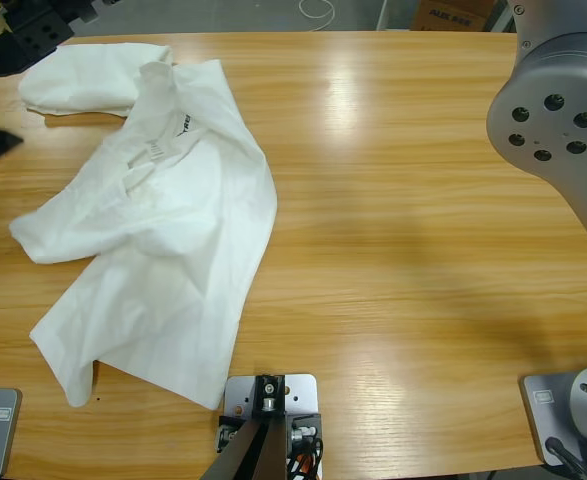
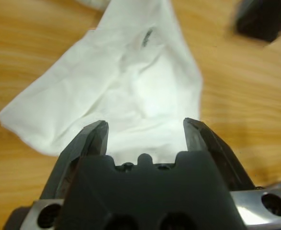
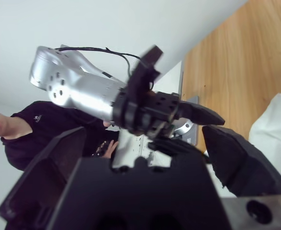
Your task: Fold clothes
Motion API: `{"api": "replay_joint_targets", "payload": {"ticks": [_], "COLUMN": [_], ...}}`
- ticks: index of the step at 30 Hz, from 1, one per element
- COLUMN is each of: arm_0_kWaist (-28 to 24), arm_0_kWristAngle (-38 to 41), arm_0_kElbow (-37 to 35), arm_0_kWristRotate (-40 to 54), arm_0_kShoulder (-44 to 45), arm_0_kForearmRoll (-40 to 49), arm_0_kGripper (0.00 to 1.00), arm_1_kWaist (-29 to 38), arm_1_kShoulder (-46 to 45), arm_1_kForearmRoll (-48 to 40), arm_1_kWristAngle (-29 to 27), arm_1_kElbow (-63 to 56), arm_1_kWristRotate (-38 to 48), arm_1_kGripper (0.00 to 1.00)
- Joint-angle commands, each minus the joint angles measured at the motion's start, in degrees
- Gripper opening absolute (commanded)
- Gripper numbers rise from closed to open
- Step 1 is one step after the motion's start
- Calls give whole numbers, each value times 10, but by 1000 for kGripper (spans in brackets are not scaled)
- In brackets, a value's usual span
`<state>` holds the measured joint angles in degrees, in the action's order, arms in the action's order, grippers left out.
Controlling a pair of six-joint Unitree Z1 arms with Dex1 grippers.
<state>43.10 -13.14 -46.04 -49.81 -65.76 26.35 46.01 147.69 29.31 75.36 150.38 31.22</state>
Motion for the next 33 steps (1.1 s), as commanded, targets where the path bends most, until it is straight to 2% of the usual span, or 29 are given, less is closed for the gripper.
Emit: {"api": "replay_joint_targets", "payload": {"ticks": [1, 3, 4, 9, 12, 16, 24, 26, 27, 28, 30, 31, 33], "arm_0_kWaist": [-32, -33, -33, -16, -13, -12, -12, -12, -12, -12, -13, -13, -13], "arm_0_kWristAngle": [-1, -8, -9, -8, -9, -7, -21, -21, -21, -21, -21, -20, -18], "arm_0_kElbow": [45, 44, 45, 38, 30, 47, 72, 78, 80, 81, 84, 85, 85], "arm_0_kWristRotate": [86, 110, 119, 162, 171, 110, 37, 27, 25, 25, 25, 25, 26], "arm_0_kShoulder": [14, 6, -3, -65, -106, -163, -199, -204, -203, -203, -202, -204, -213], "arm_0_kForearmRoll": [70, 88, 95, 90, 86, 50, 8, 4, 3, 3, 1, -4, -12], "arm_0_kGripper": [624, 628, 629, 632, 636, 642, 642, 642, 642, 642, 642, 642, 630], "arm_1_kWaist": [-77, -91, -97, -107, -90, -45, -13, -11, -11, -12, -16, -19, -22], "arm_1_kShoulder": [-50, -57, -58, -33, 2, 39, 86, 96, 98, 103, 110, 111, 110], "arm_1_kForearmRoll": [307, 402, 427, 450, 449, 450, 443, 441, 439, 437, 435, 435, 433], "arm_1_kWristAngle": [-336, -482, -524, -638, -646, -682, -674, -676, -679, -684, -689, -689, -689], "arm_1_kElbow": [5, 36, 50, 113, 124, 136, 177, 189, 192, 197, 213, 224, 252], "arm_1_kWristRotate": [-171, -220, -239, -290, -309, -319, -308, -305, -304, -305, -326, -342, -355], "arm_1_kGripper": [988, 973, 973, 862, 853, 853, 851, 814, 753, 579, 38, 0, 0]}}
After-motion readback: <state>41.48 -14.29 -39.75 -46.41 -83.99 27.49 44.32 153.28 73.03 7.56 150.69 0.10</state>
